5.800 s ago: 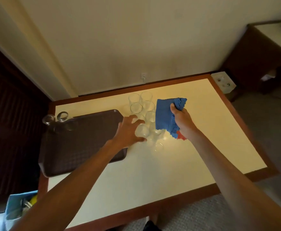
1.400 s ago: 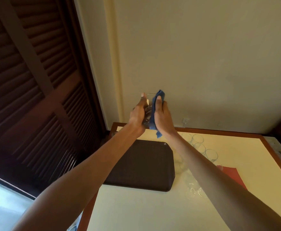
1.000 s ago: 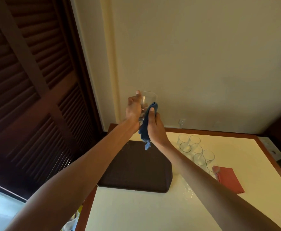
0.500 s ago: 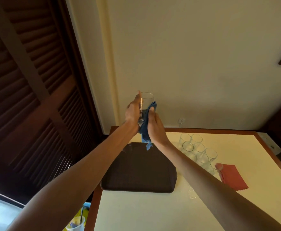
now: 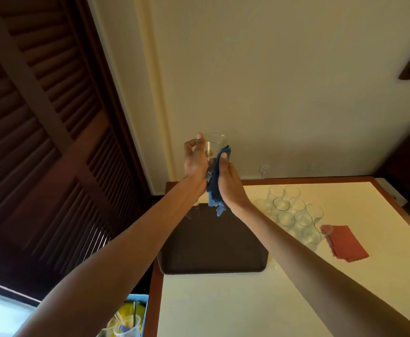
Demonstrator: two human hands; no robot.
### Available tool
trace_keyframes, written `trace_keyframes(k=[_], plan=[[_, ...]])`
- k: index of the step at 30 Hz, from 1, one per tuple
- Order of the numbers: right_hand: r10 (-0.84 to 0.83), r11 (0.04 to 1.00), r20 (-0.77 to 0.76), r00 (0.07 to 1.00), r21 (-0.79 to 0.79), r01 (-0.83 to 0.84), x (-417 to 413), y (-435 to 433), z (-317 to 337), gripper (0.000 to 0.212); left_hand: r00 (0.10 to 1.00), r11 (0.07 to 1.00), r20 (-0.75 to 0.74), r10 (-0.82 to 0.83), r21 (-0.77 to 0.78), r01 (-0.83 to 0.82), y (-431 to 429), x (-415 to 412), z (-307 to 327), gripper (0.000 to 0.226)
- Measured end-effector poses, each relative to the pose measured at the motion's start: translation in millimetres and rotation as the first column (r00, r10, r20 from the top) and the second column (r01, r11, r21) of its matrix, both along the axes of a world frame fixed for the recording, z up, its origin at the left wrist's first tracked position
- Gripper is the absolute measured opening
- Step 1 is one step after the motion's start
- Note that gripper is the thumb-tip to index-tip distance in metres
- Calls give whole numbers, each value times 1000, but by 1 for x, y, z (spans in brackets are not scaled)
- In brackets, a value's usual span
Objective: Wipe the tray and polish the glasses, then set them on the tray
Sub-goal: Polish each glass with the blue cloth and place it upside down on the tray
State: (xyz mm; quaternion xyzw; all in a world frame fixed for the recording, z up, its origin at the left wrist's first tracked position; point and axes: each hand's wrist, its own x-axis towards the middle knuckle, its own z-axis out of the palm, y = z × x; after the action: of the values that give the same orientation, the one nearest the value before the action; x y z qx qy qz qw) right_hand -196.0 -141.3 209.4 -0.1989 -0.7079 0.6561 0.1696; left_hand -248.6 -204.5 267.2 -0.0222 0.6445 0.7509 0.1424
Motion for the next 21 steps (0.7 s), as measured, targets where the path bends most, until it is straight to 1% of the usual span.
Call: trace_keyframes(k=[2,5,7,10,12,14,15,16,18,21], plan=[[-73,997,-8,997,-6,73,-5,5,9,67,999,999,32,-44,33,43,-2,6,-5,42],[-120,991,-18,993,51,121,-19,20,29,76,993,994,42,-111,30,110,0,12,-8,50],[-138,989,6,990,57,137,-25,26,32,75,992,993,51,-118,23,117,3,16,-8,53],[-113,993,19,993,33,112,-16,16,24,69,995,996,65,-81,-18,83,5,16,-5,55],[-42,999,37,998,27,41,-2,4,10,67,997,997,61,-55,-46,58,5,8,-4,56],[-8,1000,43,999,0,8,9,1,1,62,996,993,56,-64,-94,69,6,1,-7,64],[-9,1000,33,999,-8,9,10,6,2,59,995,993,57,-77,-87,82,9,2,-8,66],[-15,1000,26,1000,-2,15,7,12,4,58,994,994,64,-92,-47,95,11,3,-11,65],[-48,999,7,999,5,48,2,27,17,59,992,993,63,-109,42,106,17,8,-16,58],[-65,997,2,998,43,64,-10,51,29,63,997,994,55,-54,98,49,28,18,-18,46]])
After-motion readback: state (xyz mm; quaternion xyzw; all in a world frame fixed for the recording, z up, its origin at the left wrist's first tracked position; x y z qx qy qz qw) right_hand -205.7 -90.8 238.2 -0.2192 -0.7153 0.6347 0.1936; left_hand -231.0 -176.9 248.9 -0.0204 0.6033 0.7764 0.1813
